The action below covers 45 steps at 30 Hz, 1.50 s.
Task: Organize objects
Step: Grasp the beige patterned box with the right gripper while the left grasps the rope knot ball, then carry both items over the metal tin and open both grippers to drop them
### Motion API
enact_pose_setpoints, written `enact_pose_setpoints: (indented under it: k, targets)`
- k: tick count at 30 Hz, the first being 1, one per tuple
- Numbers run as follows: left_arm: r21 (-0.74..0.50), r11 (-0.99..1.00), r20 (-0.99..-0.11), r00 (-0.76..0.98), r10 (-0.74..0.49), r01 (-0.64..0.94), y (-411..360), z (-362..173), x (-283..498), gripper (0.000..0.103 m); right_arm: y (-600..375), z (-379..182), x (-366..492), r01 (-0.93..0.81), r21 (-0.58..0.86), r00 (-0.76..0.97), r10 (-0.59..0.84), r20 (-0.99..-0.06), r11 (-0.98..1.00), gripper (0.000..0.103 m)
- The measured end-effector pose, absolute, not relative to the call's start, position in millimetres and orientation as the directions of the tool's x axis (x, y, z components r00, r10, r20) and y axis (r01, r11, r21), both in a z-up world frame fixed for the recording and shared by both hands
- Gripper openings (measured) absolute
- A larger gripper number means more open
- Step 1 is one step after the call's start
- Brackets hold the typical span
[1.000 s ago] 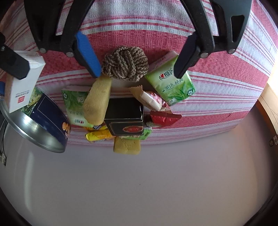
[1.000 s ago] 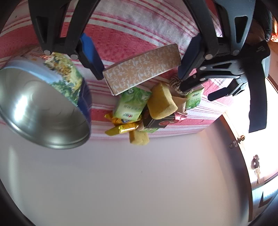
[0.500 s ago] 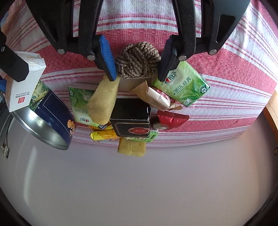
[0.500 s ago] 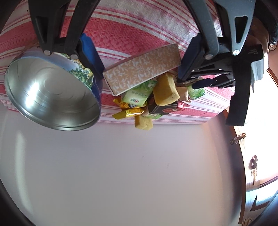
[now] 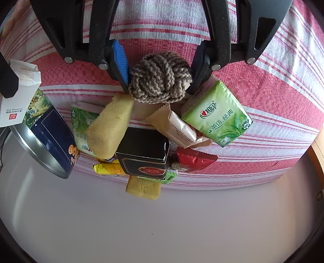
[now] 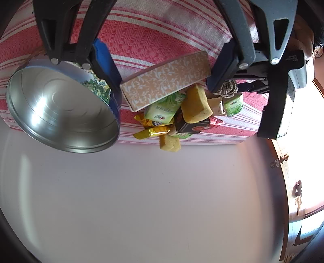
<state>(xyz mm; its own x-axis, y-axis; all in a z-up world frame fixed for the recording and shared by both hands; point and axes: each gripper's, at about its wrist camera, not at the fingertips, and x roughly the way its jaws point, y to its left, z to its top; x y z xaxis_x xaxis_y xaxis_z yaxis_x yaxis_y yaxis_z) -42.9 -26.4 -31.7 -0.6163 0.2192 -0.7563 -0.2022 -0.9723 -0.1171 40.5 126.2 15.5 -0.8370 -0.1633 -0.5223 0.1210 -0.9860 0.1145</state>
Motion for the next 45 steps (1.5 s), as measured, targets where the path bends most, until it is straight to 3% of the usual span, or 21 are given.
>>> enact_pose_setpoints:
  k: [3, 10, 15, 19, 30, 45]
  targets:
    - [-0.133, -0.973, -0.735, -0.639, 0.226, -0.191, -28.3, -27.8, -41.0, 0.054, 127.8, 17.0, 42.4, 0.112, 0.114, -0.847, -0.155, -0.508, -0.987, 0.087]
    - [-0.141, -0.963, -0.514, -0.814, 0.269, -0.229, -26.9, 7.3, 3.1, 0.055, 151.1, 42.6, 64.6, 0.061, 0.126, -0.924, -0.104, -0.369, -0.99, 0.087]
    - [-0.162, -0.942, -0.437, -0.834, 0.336, -0.295, -4.0, 30.6, 20.0, 0.055, 183.0, 53.5, 75.6, -0.025, 0.105, -0.953, -0.008, -0.303, -0.994, 0.088]
    - [-0.112, -0.925, -0.4, -0.836, 0.375, -0.362, 33.3, 44.2, 25.3, 0.055, 216.6, 52.5, 76.1, -0.096, 0.102, -0.948, 0.06, -0.313, -0.99, 0.088]
    - [-0.091, -0.862, -0.414, -0.768, 0.489, -0.499, 125.5, 53.1, 15.2, 0.055, 292.1, 39.1, 65.8, -0.258, 0.035, -0.896, 0.225, -0.383, -0.965, 0.088]
    - [-0.077, -0.853, -0.533, -0.701, 0.473, -0.517, 187.4, 28.5, -19.6, 0.055, 335.4, 29.6, 44.8, -0.31, 0.088, -0.853, 0.236, -0.465, -0.947, 0.089]
